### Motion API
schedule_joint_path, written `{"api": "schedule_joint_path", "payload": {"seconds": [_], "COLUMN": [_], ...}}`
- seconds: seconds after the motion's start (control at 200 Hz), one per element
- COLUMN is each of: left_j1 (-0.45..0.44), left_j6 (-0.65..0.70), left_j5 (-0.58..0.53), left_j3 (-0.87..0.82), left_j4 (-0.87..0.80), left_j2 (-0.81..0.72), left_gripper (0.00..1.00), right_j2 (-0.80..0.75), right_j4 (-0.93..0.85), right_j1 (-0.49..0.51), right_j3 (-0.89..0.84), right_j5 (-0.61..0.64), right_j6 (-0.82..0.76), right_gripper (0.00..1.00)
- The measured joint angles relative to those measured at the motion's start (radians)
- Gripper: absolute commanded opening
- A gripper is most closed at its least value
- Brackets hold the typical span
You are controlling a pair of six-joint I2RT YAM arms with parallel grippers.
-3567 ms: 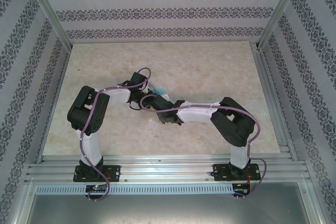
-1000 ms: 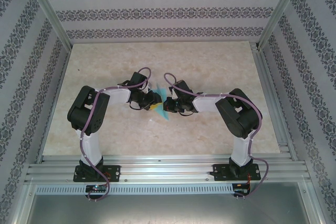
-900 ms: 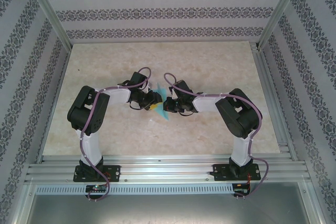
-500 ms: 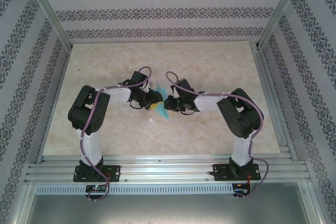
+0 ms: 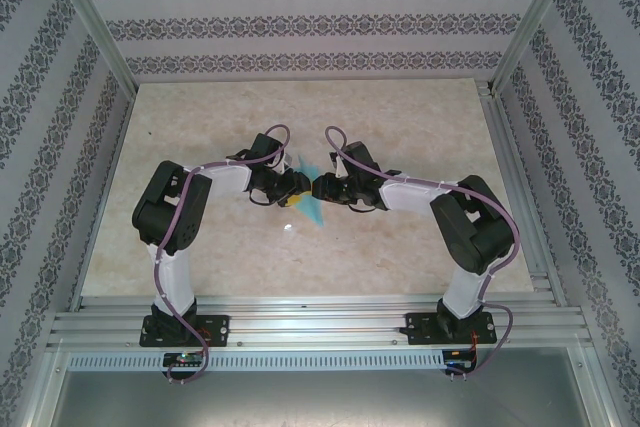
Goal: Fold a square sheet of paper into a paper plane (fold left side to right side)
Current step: Fourth fold the wing at the center of the table.
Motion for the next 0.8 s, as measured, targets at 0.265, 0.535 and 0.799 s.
{"api": "schedule_joint_path", "payload": {"seconds": [0.265,0.535,0.799], "left_j1": [0.000,0.000,0.000], "left_j6": [0.000,0.000,0.000], "left_j5": [0.000,0.000,0.000], "left_j3": [0.002,0.002,0.002], "left_j4": [-0.004,-0.004,-0.004], "left_j2": [0.001,0.001,0.001], "left_gripper": [0.44,0.44,0.44], "right_j2": [-0.006,-0.051,-0.051], "right_j4": [0.028,0.035,0.063], "right_j1": [0.005,0.013,0.007], "right_j3": [-0.019,-0.084,-0.079], "right_j5": [0.006,-0.001,-0.032], "right_j6": [0.004,0.000,0.011], "right_gripper": [0.33,0.33,0.33]}}
